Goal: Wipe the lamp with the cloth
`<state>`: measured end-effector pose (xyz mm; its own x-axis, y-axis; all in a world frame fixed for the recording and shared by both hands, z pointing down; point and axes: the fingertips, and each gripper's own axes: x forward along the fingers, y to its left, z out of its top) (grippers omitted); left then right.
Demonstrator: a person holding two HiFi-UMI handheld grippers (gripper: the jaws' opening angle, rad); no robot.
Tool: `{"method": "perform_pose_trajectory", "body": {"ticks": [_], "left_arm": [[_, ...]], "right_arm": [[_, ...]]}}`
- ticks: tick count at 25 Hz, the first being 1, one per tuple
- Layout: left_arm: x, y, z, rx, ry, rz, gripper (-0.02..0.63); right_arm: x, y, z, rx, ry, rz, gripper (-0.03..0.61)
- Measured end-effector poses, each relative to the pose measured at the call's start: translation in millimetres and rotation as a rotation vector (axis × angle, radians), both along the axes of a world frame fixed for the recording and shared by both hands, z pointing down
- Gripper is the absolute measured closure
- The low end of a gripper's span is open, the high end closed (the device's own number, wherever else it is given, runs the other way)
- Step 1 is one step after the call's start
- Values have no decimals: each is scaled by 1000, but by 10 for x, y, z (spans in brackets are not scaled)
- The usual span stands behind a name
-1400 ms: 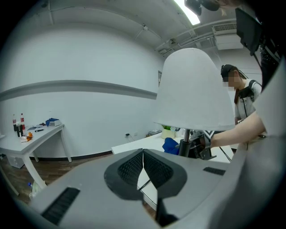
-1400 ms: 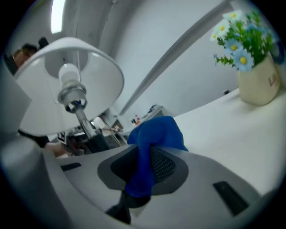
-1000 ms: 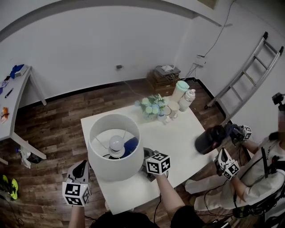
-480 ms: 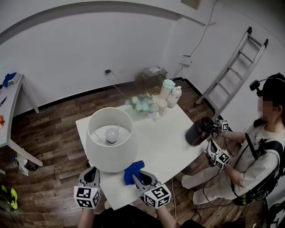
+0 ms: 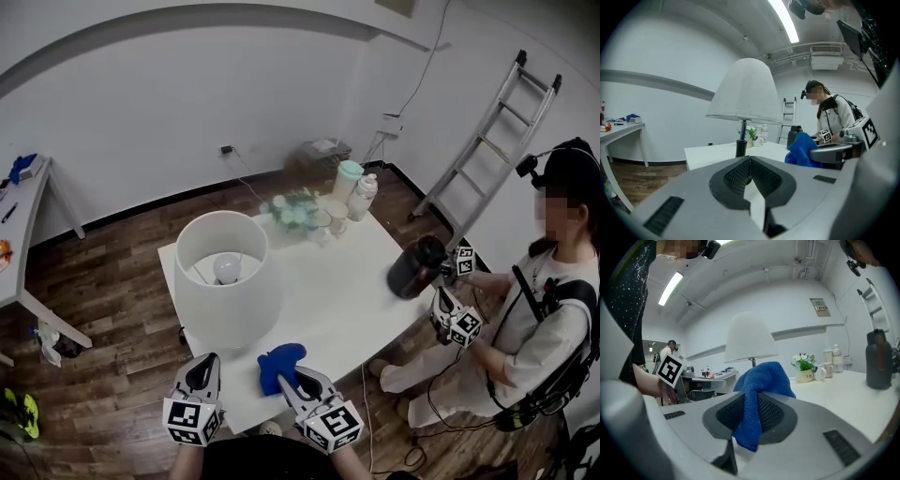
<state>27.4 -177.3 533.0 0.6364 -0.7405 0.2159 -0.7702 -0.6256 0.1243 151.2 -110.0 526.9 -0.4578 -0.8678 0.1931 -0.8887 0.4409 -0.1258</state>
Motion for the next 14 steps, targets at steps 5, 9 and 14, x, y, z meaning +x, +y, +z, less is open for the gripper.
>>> {"method": "perform_pose_trajectory", "body": {"ticks": [5,9,14], "left_arm": [[-45,47,51,19,-7,-51,603],[-118,36,49,39,-10,-93,603],[-226,110,41,51,-17,-139,603]], "right_arm": [[50,74,-73,34,20,-31,503],[92,89,-104,44,0,-50,503],[63,144,-72,35,1,-86,505]]}}
